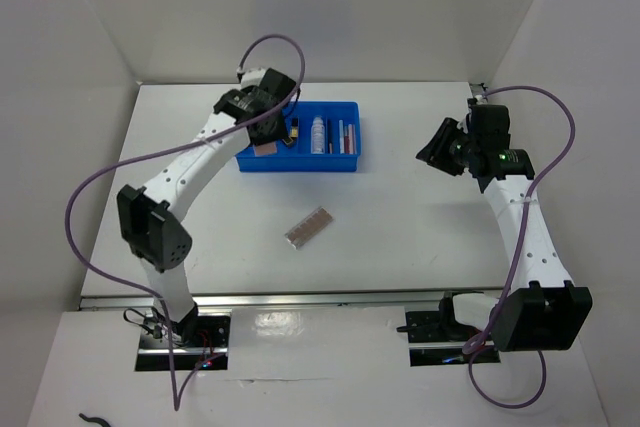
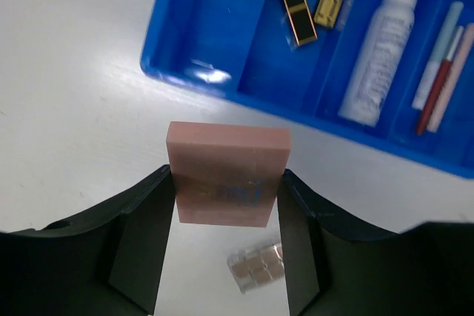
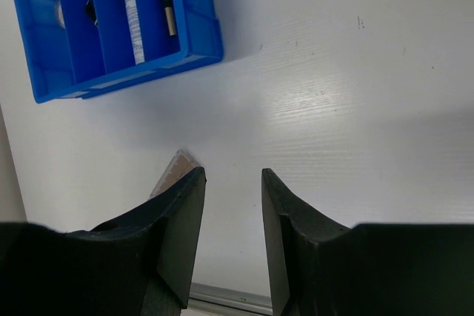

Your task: Organize the makeup

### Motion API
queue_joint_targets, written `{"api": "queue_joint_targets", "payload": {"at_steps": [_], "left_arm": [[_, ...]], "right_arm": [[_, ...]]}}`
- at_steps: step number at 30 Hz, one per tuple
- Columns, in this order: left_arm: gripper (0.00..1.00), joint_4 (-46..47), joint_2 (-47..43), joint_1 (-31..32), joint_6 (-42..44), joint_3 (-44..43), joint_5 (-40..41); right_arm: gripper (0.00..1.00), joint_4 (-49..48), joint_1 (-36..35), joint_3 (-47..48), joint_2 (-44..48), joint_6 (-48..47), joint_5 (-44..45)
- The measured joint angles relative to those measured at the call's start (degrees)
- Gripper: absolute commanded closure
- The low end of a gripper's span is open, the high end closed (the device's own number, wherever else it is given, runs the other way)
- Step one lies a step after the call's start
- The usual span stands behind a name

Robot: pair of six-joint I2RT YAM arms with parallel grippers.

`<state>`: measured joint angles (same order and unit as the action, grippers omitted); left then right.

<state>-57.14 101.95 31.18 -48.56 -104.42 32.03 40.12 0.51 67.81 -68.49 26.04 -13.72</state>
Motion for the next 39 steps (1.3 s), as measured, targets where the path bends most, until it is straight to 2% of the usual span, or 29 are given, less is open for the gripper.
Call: {"api": "queue_joint_targets", "payload": {"at_steps": [5,8,16,20,24,26,28,29,31,32,37,39], "left_arm": [[0.92,0.59,14.12,-4.79,11.47,-18.16,3.19],[0.92,1.29,21.86,-7.69,15.76,-25.31,2.73],[0.91,5.25,27.71,-14.40,23.08,-24.96,-2.71],[0.83,6.47,28.87,-14.88,24.87,-24.96,-3.67],[0.82,6.91,30.03,-14.47,25.99,-24.85,-4.87],[0.78,7.21,30.10,-14.40,26.12,-24.06,-5.70],[0.64,7.30,30.08,-14.23,26.08,-23.37,-6.60],[0.35,7.37,30.08,-14.19,26.08,-23.02,-6.95],[0.12,7.17,30.08,-14.14,26.08,-22.51,-7.61],[0.07,7.04,30.08,-14.14,26.10,-22.29,-7.91],[0.05,6.34,29.97,-14.14,25.88,-22.27,-8.33],[0.10,5.95,29.38,-13.88,25.90,-21.92,-8.22]], "right_arm": [[0.56,0.20,0.00,0.02,0.00,0.04,0.66],[0.56,0.22,0.00,0.02,-0.11,0.04,0.92],[0.56,0.22,0.00,0.02,-2.47,0.13,1.49],[0.56,0.20,0.00,0.02,-4.04,0.52,1.49],[0.56,0.20,0.00,0.02,-4.50,1.14,1.46],[0.56,0.20,0.00,0.07,-4.50,1.20,1.44],[0.56,0.20,0.00,0.11,-4.52,1.33,1.44],[0.56,0.20,0.00,0.11,-4.52,1.36,1.44],[0.56,0.20,0.00,0.11,-4.52,1.36,1.44],[0.56,0.20,0.00,0.11,-4.52,1.40,1.44],[0.56,0.20,0.00,0.11,-4.50,1.60,1.44],[0.56,0.20,0.00,0.11,-4.42,1.62,1.44]]}}
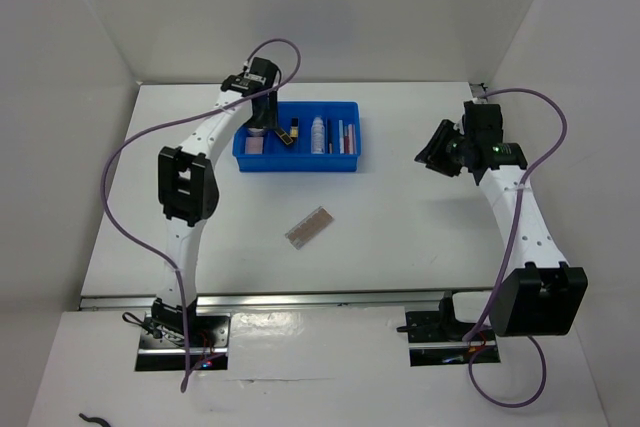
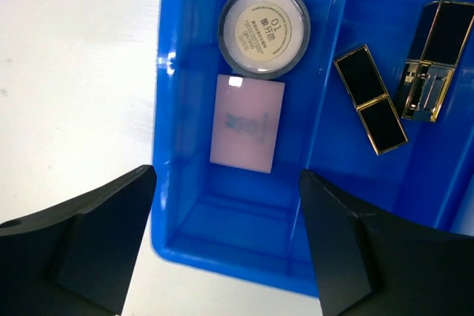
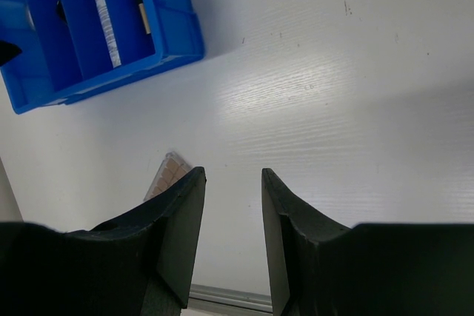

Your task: Organize the makeup

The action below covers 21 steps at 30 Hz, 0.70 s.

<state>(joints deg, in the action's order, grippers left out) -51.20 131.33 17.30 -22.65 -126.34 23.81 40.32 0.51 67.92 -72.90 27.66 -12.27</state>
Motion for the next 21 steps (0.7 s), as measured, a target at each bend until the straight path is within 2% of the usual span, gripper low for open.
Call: {"api": "queue_joint_targets", "payload": {"at_steps": [2,5,9,13,17,21], "left_arm": [[0.18,-0.52,-1.51,0.35,-0.07,0.66,0.59],[0.21,-0.57,-7.13,2.43,0.35,5.16,1.84],[0.10,3.72,-21.03,10.67,3.13,20.57,0.90],[0.03,6.99,-30.01,22.40,4.92,33.31,-5.53],[0.00,9.40,-29.88,29.29,6.03,41.55,-10.16],[0.01,10.43,-26.18,31.89,6.43,45.31,-10.93]], "right_arm": [[0.56,0.00,0.00,0.00,0.22,0.00,-0.13],[0.56,0.02,0.00,0.02,0.79,0.00,-0.28],[0.56,0.04,0.00,0.00,1.95,0.04,-0.42],[0.56,0.09,0.00,0.00,3.61,0.17,-0.39],[0.51,0.33,-0.33,0.00,4.46,0.20,-0.20],[0.48,1.09,-0.48,0.00,4.74,0.17,0.20]]}}
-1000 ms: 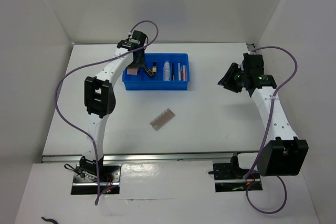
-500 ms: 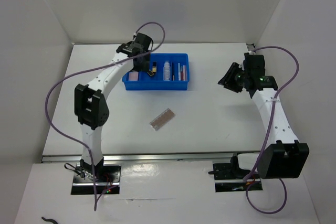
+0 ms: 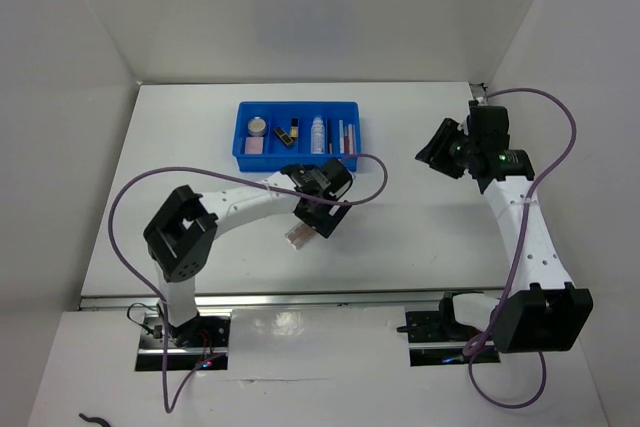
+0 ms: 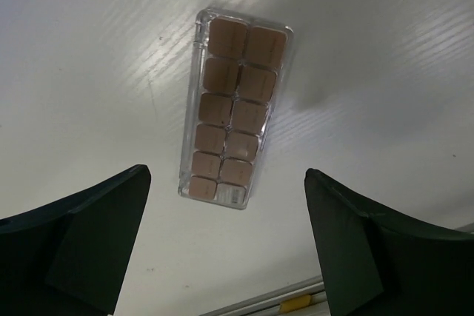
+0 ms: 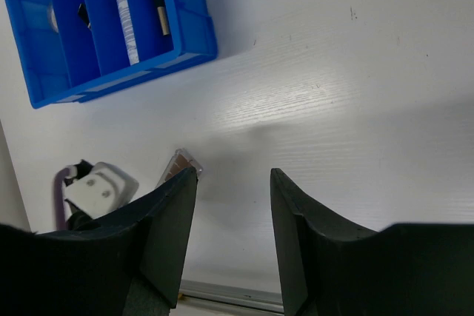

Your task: Organize the makeup

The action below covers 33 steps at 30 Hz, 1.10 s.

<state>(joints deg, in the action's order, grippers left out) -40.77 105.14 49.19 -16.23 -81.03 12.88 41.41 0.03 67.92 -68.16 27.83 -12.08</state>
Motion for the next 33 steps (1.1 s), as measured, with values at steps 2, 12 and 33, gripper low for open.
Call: {"api": "queue_joint_targets", "payload": {"at_steps": [2,12,33], "left_arm": [[0.01,1.05,1.86,0.31,0.35,1.09,-0.13],[0.01,5.14,7.76,-0.28,1.31,1.51,-0.46],[0.55,7.10,7.02,-6.25,2.86,2.64,-9.79]], "right_arm": [[0.46,0.26,-0.04,0.00,0.22,-0.07,0.33],[0.45,0.66,-0.04,0.00,1.29,-0.24,0.79],[0.45,0.68,-0.04,0.00,1.29,-0.26,0.68]]}}
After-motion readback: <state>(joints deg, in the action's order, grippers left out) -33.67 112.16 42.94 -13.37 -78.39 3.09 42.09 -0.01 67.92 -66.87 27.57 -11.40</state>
